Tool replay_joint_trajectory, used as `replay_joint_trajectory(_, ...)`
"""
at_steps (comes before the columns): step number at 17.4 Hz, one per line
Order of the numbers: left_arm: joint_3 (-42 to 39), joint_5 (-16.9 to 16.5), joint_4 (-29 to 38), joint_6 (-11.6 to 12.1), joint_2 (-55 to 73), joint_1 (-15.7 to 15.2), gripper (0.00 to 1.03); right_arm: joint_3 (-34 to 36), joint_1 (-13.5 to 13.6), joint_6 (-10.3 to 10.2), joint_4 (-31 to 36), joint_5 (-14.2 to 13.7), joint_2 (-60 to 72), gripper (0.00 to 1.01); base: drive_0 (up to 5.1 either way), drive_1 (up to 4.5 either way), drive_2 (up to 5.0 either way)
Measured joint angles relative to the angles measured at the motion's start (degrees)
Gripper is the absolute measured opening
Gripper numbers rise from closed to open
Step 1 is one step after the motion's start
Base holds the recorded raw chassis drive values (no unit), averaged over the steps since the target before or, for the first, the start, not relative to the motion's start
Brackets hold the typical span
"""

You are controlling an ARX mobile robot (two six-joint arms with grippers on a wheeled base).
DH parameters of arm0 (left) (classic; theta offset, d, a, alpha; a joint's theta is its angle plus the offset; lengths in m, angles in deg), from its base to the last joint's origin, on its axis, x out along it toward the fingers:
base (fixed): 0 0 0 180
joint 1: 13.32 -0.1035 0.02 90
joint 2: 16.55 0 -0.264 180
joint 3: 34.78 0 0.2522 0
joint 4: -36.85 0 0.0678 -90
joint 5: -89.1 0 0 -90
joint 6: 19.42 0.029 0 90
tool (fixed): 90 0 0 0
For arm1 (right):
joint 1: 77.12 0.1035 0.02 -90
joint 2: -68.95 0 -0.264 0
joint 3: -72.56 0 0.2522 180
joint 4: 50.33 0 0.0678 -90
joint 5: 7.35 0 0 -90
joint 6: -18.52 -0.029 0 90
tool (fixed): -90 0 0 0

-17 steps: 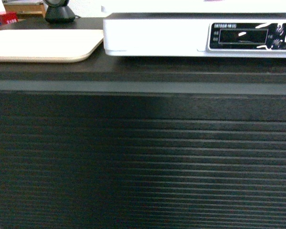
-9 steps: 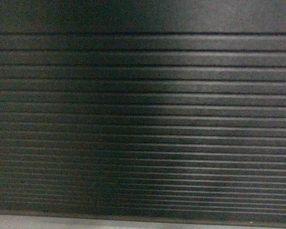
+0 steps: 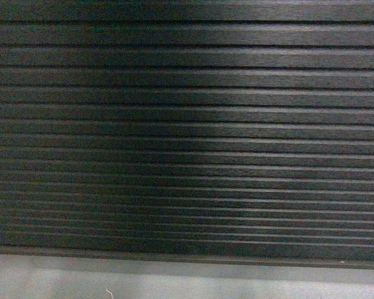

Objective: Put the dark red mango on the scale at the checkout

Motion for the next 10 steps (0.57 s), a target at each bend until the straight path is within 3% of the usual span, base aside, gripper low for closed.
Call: replay_joint_trajectory(10,0.00,0.00,0.09,0.00,0.00,0.00,0.98,0.00,0.00,0.00,0.00,-0.02,0.00,0.98,0.0,0.00,0.0)
